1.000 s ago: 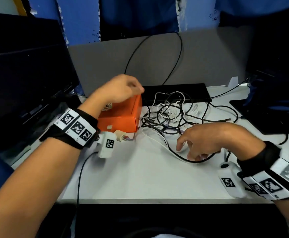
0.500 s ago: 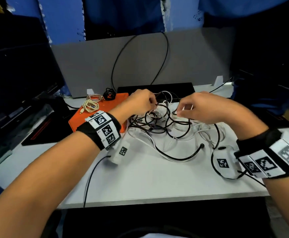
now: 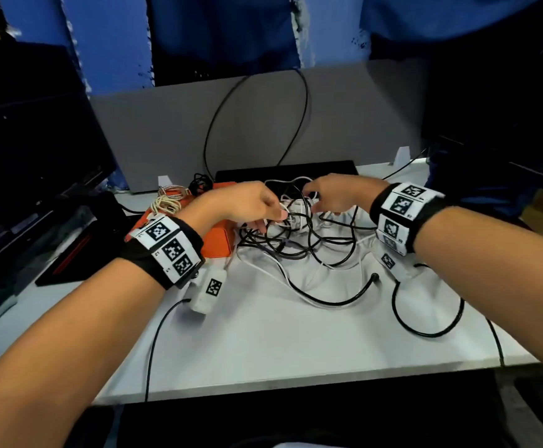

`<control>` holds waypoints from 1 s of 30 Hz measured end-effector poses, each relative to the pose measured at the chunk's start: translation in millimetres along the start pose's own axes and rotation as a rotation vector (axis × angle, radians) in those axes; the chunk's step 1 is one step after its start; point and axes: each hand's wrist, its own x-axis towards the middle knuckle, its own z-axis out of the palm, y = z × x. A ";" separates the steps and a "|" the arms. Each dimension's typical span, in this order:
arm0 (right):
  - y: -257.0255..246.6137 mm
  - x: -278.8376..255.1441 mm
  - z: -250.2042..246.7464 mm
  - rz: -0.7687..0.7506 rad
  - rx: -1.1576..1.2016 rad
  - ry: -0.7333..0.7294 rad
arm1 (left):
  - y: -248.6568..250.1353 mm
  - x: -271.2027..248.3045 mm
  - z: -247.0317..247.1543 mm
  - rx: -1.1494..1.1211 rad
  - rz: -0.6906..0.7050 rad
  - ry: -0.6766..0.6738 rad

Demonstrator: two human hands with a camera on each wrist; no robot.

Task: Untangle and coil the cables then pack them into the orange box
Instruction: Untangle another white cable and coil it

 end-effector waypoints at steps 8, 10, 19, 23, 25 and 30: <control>3.0 7.0 -55.3 0.224 0.259 0.607 | 0.3 11.3 6.3 0.042 0.077 0.086; 18.3 0.7 -91.5 0.336 0.561 0.969 | 1.9 12.4 5.8 0.147 0.060 0.057; -6.2 -54.2 -137.1 -0.136 0.772 0.783 | 22.4 30.8 -28.4 -0.286 0.099 0.725; -19.0 -59.3 -120.2 -0.295 0.900 0.530 | 48.8 27.4 -42.7 -0.449 0.228 0.650; -21.0 -59.2 -116.5 -0.302 0.952 0.543 | 56.1 24.4 -43.2 -0.461 0.267 0.593; -17.0 -71.9 -118.3 -0.244 0.923 0.709 | 36.3 29.2 -37.4 -0.135 0.205 0.797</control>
